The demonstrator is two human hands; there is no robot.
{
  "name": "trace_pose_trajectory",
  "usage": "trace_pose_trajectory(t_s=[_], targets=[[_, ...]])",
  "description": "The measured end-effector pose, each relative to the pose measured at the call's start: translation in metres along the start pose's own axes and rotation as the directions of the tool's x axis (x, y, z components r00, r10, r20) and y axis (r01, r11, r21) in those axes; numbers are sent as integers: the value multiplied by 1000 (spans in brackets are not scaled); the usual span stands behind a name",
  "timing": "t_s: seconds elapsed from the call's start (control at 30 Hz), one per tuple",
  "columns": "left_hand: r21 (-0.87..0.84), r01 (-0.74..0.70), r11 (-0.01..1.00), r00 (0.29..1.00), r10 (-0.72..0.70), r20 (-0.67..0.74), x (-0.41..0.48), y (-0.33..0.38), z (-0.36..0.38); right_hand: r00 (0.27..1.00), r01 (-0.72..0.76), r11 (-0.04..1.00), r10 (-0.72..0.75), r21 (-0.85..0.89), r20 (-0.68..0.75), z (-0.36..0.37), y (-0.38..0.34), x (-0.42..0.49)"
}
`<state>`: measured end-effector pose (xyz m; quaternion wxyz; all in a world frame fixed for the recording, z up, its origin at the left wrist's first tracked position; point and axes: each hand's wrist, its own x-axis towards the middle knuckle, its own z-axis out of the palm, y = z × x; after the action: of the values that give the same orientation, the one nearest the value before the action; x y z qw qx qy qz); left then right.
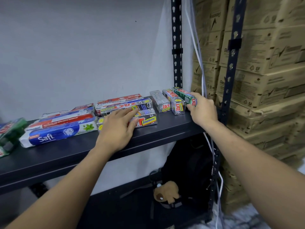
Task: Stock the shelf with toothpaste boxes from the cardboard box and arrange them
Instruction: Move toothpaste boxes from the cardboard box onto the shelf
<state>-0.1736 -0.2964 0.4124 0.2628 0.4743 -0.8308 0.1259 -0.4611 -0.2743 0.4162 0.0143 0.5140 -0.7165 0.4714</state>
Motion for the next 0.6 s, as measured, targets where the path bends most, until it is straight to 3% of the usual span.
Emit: trace_pose_trajectory(t_s=[0.17, 0.33, 0.6], targets=[[-9, 11, 1000, 1000, -11, -11, -1, 1, 0, 997, 71, 997, -71, -2, 32, -3, 2, -1], [-30, 14, 999, 1000, -14, -21, -1, 0, 0, 976, 100, 994, -87, -54, 202, -12, 9, 5], [-46, 17, 999, 999, -19, -36, -2, 1, -1, 984, 29, 974, 12, -225, 178, 5, 3, 14]])
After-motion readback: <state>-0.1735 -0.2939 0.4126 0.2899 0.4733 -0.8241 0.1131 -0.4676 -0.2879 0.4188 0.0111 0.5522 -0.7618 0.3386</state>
